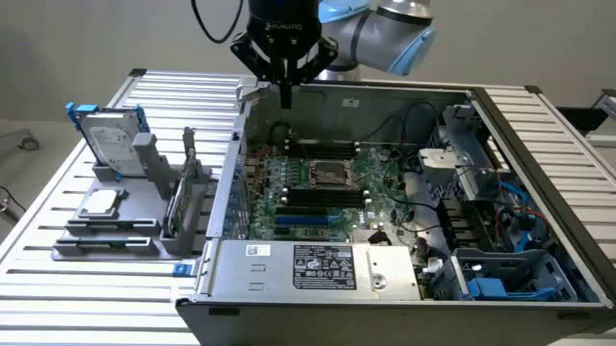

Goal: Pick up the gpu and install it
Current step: 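Reach for the gpu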

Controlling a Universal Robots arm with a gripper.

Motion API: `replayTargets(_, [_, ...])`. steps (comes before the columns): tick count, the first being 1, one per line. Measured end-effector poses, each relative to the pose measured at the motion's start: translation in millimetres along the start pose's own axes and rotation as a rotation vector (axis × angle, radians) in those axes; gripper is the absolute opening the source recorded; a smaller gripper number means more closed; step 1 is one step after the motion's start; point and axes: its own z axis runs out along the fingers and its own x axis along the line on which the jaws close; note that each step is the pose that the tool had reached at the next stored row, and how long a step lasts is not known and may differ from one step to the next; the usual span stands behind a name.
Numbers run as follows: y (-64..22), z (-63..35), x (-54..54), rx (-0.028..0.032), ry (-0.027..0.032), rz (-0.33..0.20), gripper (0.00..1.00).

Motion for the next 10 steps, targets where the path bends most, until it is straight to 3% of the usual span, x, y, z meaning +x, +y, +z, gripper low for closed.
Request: replayTargets(10, [0.0, 0.0, 0.0, 0.0, 0.0, 0.0, 0.11])
